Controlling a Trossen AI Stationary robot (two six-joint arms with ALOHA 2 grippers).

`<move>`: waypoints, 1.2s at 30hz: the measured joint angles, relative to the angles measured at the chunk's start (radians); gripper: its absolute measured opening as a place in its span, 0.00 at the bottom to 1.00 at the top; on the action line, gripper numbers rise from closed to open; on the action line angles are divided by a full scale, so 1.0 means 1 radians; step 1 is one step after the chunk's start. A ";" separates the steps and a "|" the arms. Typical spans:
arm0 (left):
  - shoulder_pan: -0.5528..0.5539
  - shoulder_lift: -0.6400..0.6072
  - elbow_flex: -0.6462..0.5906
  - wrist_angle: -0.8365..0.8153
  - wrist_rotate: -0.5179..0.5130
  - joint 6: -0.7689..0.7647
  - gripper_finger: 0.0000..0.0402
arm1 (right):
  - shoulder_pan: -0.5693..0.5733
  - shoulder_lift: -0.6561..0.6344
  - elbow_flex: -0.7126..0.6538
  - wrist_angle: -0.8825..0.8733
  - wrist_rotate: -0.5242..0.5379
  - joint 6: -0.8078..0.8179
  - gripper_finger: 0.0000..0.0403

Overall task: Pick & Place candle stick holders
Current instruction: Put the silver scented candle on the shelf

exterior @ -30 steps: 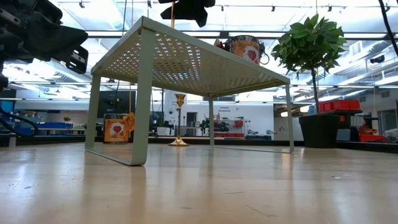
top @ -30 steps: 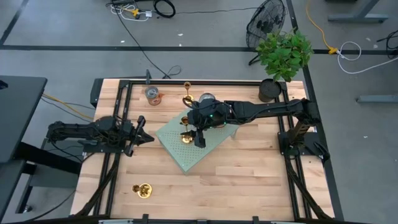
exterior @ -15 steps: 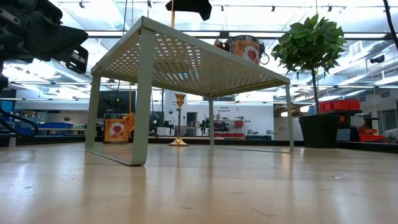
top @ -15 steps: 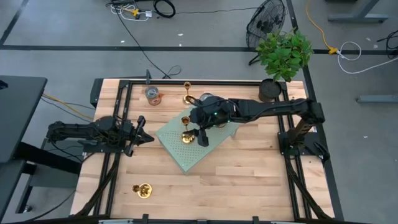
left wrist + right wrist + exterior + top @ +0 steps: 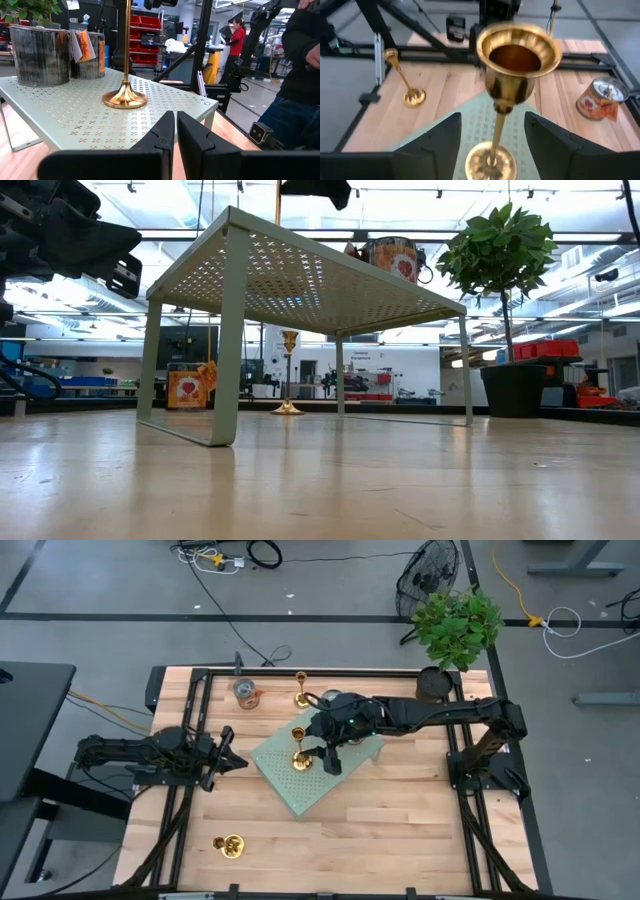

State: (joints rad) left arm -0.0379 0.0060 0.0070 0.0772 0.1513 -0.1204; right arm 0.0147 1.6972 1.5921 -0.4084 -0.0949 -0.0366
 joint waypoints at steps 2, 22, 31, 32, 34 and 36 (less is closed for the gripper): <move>0.000 0.000 0.000 0.000 0.000 0.000 0.06 | 0.000 -0.025 -0.051 0.034 0.000 0.018 0.55; 0.000 0.000 0.000 0.000 0.000 0.000 0.06 | 0.071 -0.415 -0.562 0.229 0.004 -0.025 0.55; 0.000 0.000 0.000 0.000 0.000 0.000 0.06 | 0.125 -0.610 -0.691 0.240 -0.002 -0.024 0.55; 0.000 0.000 0.000 0.000 0.000 0.000 0.06 | 0.125 -0.621 -0.698 0.238 0.000 -0.024 0.55; 0.000 0.000 0.000 0.000 0.000 0.000 0.06 | 0.125 -0.643 -0.707 0.234 0.017 -0.024 0.55; 0.000 0.000 0.000 0.000 0.000 0.000 0.06 | 0.125 -0.663 -0.715 0.239 0.045 -0.023 0.55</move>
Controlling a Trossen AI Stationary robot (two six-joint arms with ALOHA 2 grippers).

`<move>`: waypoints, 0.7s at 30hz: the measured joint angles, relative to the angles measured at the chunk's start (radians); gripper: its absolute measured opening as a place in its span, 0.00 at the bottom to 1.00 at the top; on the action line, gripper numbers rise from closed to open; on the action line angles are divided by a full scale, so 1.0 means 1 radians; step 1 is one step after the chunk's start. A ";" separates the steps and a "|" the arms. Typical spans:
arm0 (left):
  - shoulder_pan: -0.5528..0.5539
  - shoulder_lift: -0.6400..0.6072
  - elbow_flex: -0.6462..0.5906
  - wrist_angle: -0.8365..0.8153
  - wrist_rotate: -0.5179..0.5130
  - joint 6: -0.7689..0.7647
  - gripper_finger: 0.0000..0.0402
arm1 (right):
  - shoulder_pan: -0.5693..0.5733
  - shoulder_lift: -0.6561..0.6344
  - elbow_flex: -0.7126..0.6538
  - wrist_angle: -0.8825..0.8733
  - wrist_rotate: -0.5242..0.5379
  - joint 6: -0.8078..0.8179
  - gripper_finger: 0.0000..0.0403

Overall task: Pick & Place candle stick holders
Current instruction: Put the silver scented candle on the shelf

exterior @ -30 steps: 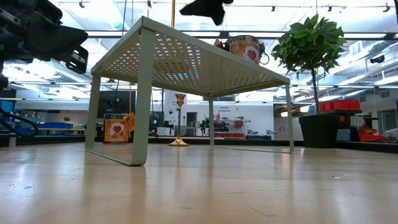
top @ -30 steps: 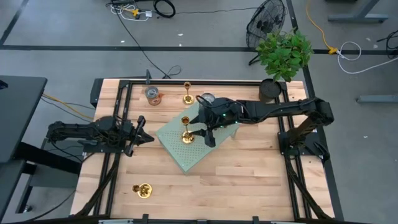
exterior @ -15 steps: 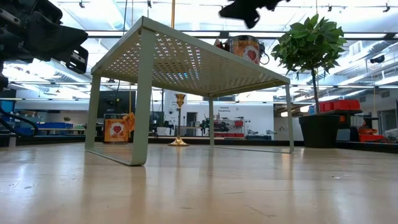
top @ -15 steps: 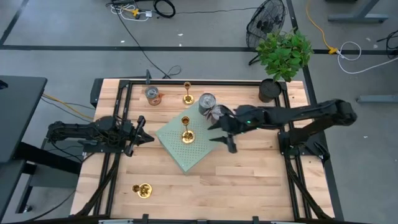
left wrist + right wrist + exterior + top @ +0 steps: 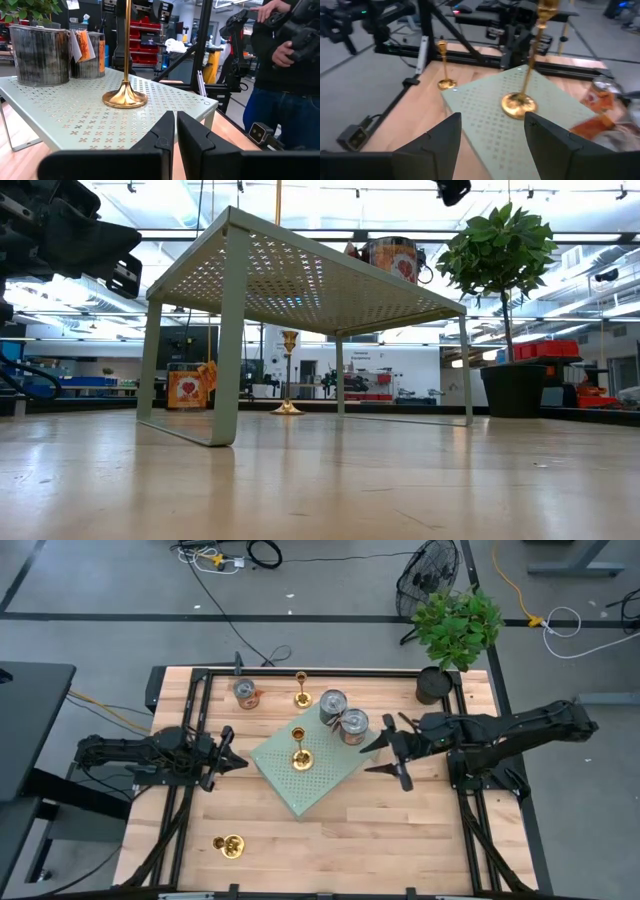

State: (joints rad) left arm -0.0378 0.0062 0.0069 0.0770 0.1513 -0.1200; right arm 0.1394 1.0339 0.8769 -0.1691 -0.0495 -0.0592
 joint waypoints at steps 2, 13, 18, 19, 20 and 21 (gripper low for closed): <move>0.000 0.000 0.000 0.000 0.000 0.000 0.06 | -0.001 -0.019 -0.014 0.000 0.027 0.000 0.55; 0.000 0.000 0.000 0.000 0.000 0.000 0.06 | -0.036 -0.122 -0.173 0.050 0.094 0.001 0.55; 0.000 0.000 0.000 0.000 0.000 0.000 0.06 | -0.041 -0.159 -0.246 0.074 0.090 0.053 0.55; 0.000 0.000 0.000 0.000 0.000 0.000 0.06 | -0.041 -0.167 -0.258 0.078 0.089 0.066 0.55; 0.000 0.000 0.000 0.000 0.000 0.000 0.06 | -0.041 -0.175 -0.270 0.077 0.088 0.076 0.55; 0.000 0.000 0.000 0.000 0.000 0.000 0.06 | -0.041 -0.182 -0.279 0.077 0.085 0.079 0.55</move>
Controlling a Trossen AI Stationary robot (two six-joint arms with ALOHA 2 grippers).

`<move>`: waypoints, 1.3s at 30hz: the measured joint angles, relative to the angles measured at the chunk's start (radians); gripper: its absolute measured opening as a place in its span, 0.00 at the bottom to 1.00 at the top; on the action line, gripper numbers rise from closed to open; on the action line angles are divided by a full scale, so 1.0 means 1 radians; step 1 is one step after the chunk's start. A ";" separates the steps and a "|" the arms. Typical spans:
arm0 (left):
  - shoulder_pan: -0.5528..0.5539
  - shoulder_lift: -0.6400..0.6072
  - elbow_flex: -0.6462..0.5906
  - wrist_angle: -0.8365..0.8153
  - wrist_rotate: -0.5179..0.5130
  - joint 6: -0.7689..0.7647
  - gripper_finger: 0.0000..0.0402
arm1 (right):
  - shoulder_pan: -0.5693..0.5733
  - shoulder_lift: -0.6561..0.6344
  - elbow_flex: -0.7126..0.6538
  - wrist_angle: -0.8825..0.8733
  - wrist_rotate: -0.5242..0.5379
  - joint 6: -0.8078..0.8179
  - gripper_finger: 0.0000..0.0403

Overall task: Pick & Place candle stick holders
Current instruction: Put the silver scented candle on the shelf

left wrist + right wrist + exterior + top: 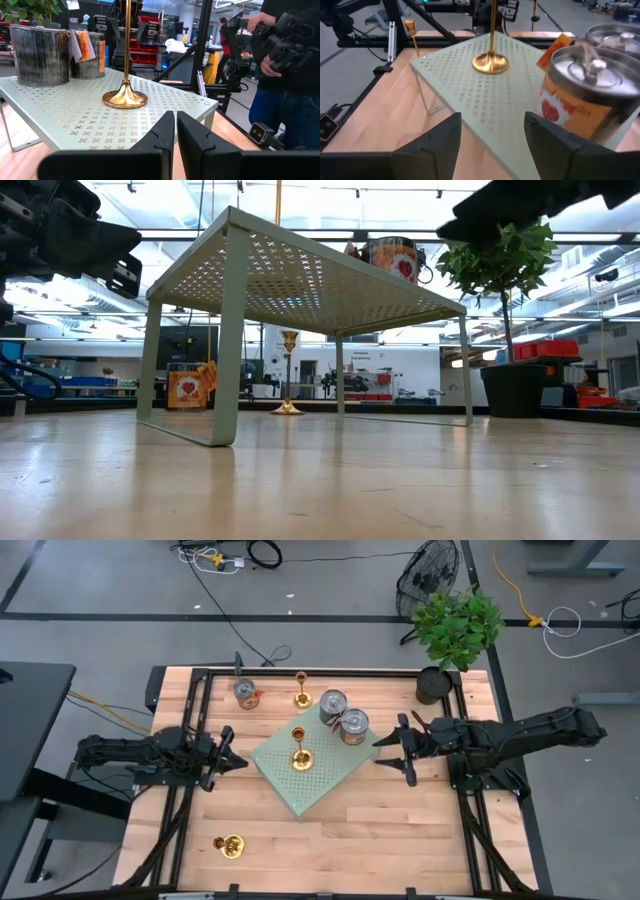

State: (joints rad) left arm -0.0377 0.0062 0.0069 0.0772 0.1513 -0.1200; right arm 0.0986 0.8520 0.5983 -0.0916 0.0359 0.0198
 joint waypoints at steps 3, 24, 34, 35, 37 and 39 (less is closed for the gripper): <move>0.000 0.000 0.000 0.000 0.000 0.000 0.06 | 0.000 -0.024 -0.023 0.004 0.000 -0.001 0.54; 0.000 0.000 0.000 0.000 0.000 0.000 0.06 | -0.047 -0.185 -0.213 0.136 0.001 -0.001 0.23; 0.000 0.000 0.000 0.000 0.000 0.000 0.06 | -0.053 -0.235 -0.264 0.158 0.000 -0.002 0.10; 0.000 0.000 0.000 0.000 0.000 0.000 0.06 | -0.053 -0.242 -0.272 0.164 0.000 -0.002 0.09; 0.000 0.000 0.000 0.000 0.000 0.000 0.06 | -0.053 -0.257 -0.284 0.166 0.000 -0.002 0.08; 0.000 0.000 0.000 0.000 0.000 0.000 0.06 | -0.053 -0.269 -0.295 0.166 0.000 -0.002 0.06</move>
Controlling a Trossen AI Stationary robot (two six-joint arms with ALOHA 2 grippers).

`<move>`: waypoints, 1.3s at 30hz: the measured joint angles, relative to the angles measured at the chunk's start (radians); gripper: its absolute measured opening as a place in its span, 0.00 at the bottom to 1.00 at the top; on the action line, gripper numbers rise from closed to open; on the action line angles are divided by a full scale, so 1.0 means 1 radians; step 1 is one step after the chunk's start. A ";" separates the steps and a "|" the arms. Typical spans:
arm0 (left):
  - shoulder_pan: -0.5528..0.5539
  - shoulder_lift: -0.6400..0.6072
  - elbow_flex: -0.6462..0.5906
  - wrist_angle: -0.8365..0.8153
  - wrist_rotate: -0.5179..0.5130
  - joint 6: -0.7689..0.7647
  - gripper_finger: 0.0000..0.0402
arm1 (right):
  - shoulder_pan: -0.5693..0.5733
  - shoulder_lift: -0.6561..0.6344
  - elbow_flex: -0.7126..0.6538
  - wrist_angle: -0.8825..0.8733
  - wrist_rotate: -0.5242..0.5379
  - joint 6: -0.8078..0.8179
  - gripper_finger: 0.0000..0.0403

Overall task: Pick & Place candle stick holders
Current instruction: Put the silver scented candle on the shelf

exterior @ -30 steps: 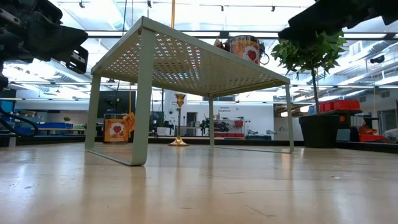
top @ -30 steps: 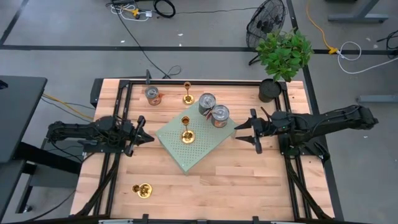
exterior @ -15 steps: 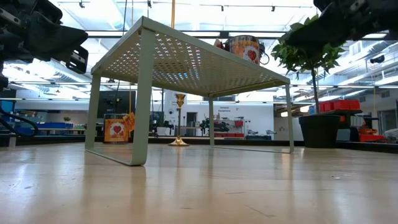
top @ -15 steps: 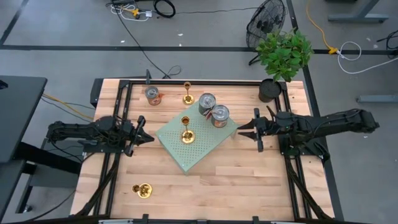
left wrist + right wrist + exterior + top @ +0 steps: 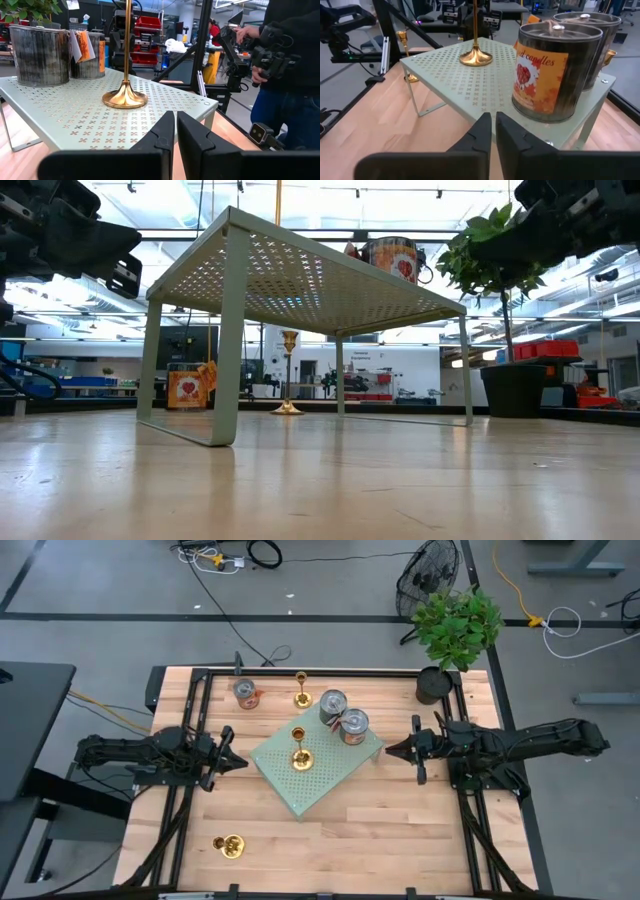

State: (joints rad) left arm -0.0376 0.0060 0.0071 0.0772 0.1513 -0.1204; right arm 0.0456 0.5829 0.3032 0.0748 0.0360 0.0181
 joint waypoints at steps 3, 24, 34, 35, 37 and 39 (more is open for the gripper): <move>0.000 0.000 0.000 0.000 0.000 0.000 0.06 | -0.001 -0.016 -0.021 0.002 0.000 0.000 0.03; 0.000 0.000 0.000 0.000 0.000 0.000 0.06 | -0.039 -0.134 -0.167 0.051 -0.002 0.027 0.00; 0.000 0.000 0.000 0.000 0.000 0.000 0.06 | -0.039 -0.209 -0.225 0.073 -0.002 0.026 0.00; 0.000 0.000 0.000 0.000 0.000 0.000 0.06 | -0.039 -0.214 -0.225 0.073 -0.002 0.026 0.00; 0.000 0.000 0.000 0.000 0.000 0.000 0.06 | -0.039 -0.224 -0.225 0.073 -0.002 0.026 0.00; 0.000 0.000 0.000 0.000 0.000 0.000 0.06 | -0.039 -0.232 -0.225 0.073 -0.002 0.026 0.00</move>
State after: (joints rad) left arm -0.0376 0.0059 0.0071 0.0772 0.1513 -0.1200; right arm 0.0067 0.3513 0.0779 0.1480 0.0338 0.0441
